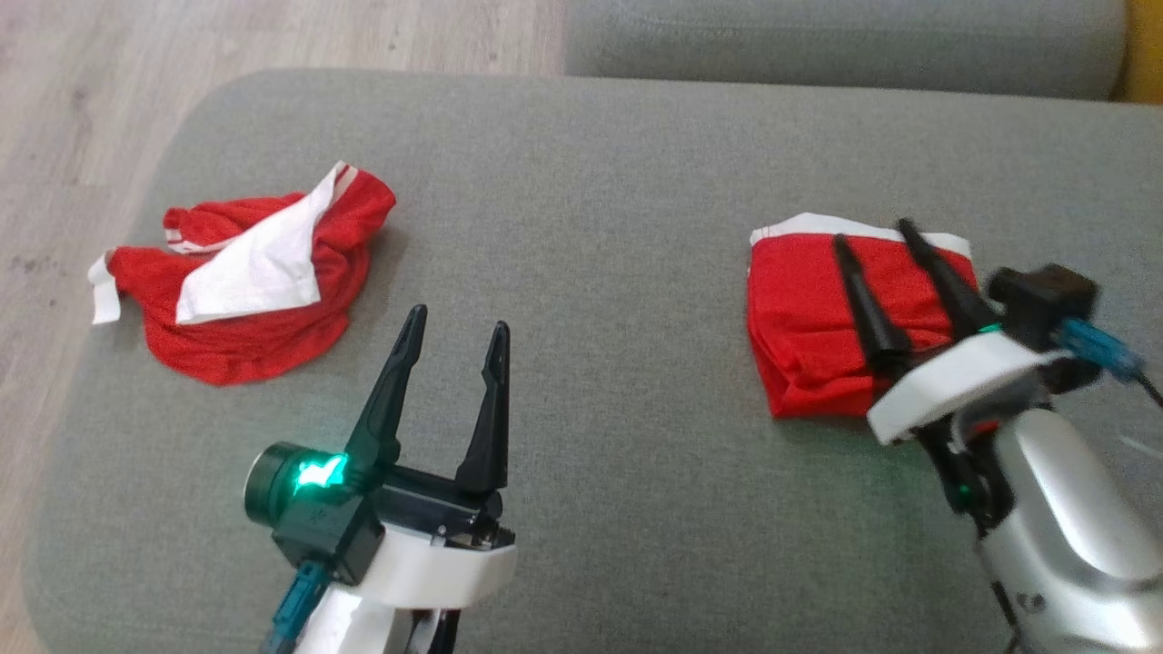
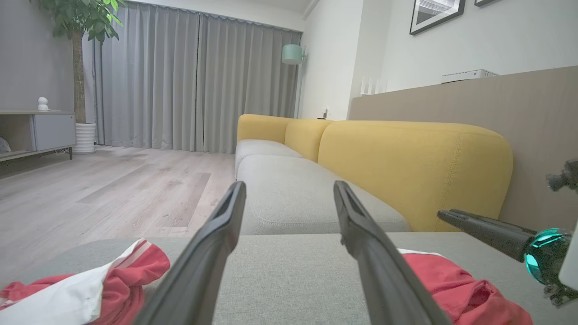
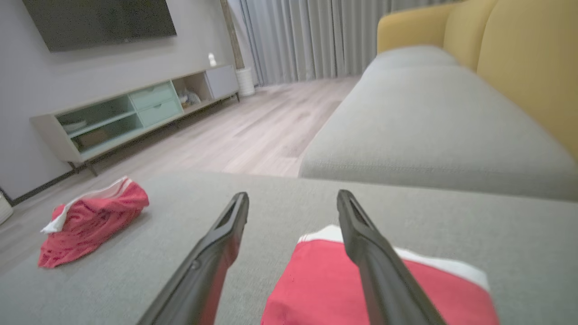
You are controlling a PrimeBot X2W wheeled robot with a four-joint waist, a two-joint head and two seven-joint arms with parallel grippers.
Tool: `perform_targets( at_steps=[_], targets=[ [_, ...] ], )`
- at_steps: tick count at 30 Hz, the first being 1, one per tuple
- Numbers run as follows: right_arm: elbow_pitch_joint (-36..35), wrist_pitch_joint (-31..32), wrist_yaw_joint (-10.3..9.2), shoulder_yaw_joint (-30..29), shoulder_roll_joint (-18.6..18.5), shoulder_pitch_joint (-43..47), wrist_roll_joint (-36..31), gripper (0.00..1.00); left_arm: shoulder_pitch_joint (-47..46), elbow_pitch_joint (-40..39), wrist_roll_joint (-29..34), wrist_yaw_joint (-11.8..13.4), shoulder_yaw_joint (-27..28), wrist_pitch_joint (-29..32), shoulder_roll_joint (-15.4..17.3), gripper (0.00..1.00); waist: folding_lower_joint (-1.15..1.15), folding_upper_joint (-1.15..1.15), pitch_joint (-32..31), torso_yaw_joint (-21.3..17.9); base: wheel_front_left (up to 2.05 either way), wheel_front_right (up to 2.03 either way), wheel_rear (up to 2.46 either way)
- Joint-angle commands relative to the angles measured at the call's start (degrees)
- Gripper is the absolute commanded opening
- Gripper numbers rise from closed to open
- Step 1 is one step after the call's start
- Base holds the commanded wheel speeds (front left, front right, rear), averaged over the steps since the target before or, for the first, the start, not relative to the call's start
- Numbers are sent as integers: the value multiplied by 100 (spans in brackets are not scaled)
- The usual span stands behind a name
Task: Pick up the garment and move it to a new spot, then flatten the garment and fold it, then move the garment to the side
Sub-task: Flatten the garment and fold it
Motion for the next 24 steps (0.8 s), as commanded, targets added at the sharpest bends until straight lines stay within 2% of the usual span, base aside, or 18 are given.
perform_targets(
  at_steps=[1, 8, 12, 17, 24],
  targets=[
    [-301, -288, 39, -138, -62, 105, -117, 100, -61, -171, 4, 41, 167, -28, -18, 100, 0, 0, -118, 17, 0, 0, 0],
    [-318, -1037, 39, -1206, -50, 1132, -197, 100, 344, -80, 104, 100, 340, -28, -18, 100, 0, 0, -639, -3, 0, 0, 0],
    [-550, -1188, 39, -1195, -48, 1684, -308, 100, 667, 89, 123, 346, 532, -28, -18, 100, 0, 0, -822, -43, 0, 0, 0],
    [-1080, -1196, 39, -1331, 220, 2352, -709, 100, 1040, 387, 57, 680, 758, -28, -18, 100, 0, 0, -1070, -117, 0, 0, 0],
    [-1106, -1197, 39, -1180, 484, 2735, -1096, 100, 1197, 702, 167, 667, 945, -28, -18, 100, 0, 0, -1186, -169, 0, 0, 0]
  ],
)
